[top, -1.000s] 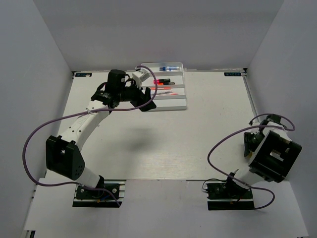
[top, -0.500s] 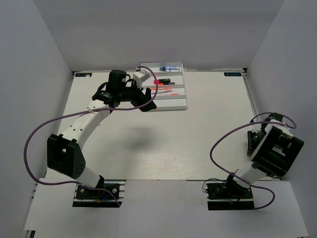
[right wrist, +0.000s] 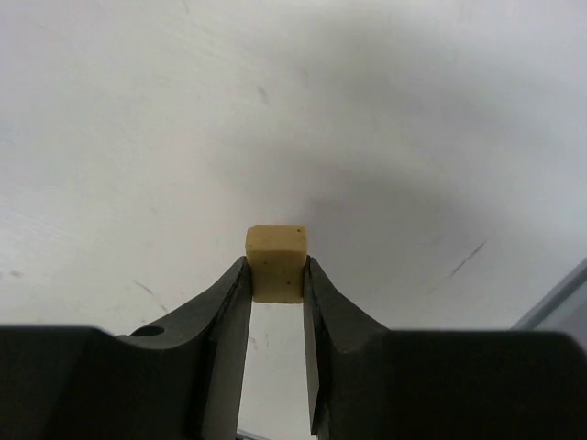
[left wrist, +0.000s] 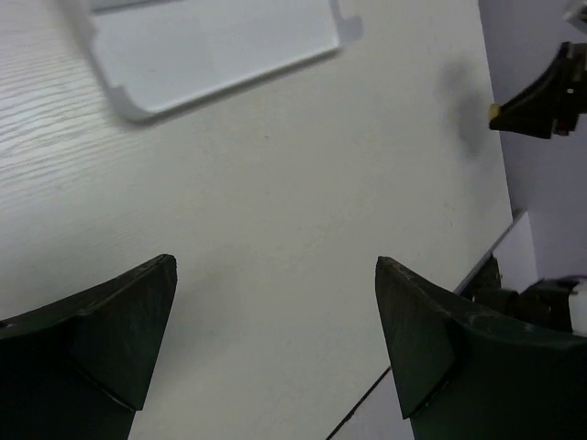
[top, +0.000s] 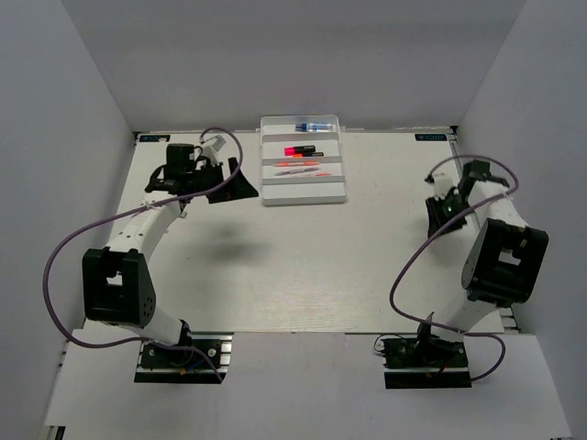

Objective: Sort the stationery into containers
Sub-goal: Pick up the stationery from the corner of the board, then place the stationery in the storage box.

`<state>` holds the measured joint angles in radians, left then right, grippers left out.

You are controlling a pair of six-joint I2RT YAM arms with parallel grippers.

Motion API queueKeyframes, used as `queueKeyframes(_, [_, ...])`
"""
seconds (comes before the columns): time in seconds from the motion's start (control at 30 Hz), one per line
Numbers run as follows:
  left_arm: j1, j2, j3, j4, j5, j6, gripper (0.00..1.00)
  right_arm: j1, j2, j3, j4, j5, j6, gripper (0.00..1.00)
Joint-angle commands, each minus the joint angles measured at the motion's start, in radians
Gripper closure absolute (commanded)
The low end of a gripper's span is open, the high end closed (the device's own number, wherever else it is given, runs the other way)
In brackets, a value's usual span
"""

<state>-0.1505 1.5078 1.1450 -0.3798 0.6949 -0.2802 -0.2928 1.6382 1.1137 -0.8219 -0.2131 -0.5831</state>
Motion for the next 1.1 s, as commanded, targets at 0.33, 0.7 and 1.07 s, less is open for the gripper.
queueKeyframes(0.33, [0.213, -0.038, 0.033, -0.123, -0.110, -0.014, 0.02, 0.567, 0.546, 1.085, -0.165, -0.019, -0.043, 1.00])
queueKeyframes(0.7, [0.307, 0.012, 0.007, -0.139, 0.021, -0.004, 0.03, 0.736, 0.684, 1.080, 0.049, 0.020, 0.009, 1.00])
queueKeyframes(1.07, [0.307, 0.022, 0.012, -0.137, 0.049, 0.004, 0.03, 0.756, 0.747, 1.061, 0.090, 0.040, 0.040, 0.96])
